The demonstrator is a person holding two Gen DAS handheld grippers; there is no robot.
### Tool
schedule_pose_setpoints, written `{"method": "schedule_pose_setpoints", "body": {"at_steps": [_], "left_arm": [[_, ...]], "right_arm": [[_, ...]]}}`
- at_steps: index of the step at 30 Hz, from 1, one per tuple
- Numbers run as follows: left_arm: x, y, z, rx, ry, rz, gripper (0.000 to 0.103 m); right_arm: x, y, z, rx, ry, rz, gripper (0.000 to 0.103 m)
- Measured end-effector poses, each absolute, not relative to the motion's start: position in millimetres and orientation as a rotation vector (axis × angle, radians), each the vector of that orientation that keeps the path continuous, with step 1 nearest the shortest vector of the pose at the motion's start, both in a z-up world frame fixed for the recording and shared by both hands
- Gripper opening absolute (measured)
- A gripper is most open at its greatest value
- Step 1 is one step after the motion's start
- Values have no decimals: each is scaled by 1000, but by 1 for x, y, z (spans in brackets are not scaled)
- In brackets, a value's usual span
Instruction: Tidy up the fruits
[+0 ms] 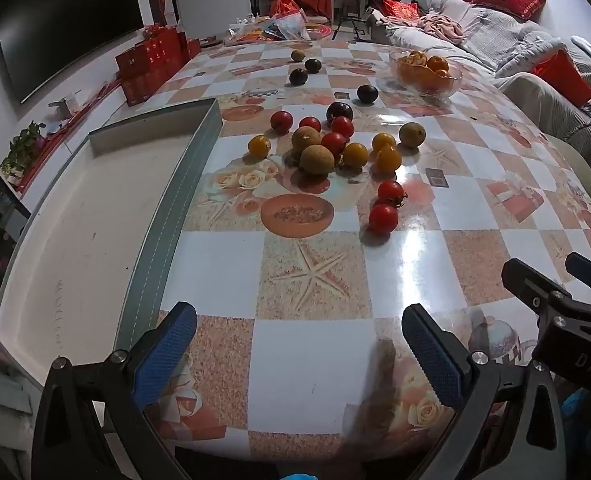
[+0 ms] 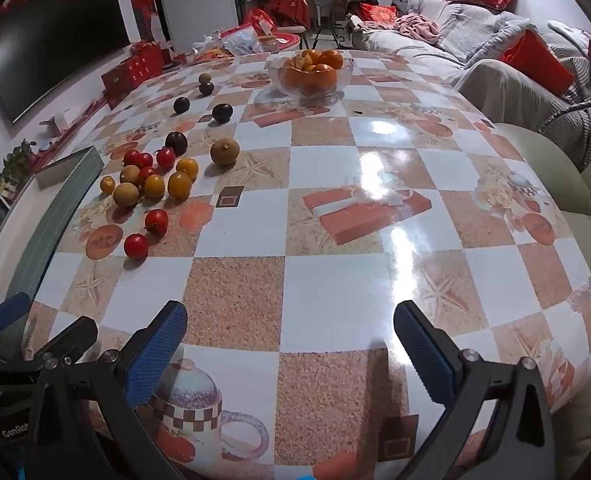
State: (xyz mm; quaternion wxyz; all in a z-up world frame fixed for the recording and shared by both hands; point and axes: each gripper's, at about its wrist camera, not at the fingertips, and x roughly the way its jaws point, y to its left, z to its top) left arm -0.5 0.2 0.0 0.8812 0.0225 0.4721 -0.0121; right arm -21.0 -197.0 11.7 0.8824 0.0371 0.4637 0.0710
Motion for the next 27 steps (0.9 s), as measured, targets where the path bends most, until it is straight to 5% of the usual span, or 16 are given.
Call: {"method": "schedule_pose_setpoints", "body": {"at_steps": [27], "left_arm": [[6, -1, -3, 32, 993, -14, 103]], "right_arm": [[1, -174, 11, 25, 982, 257, 103]]}}
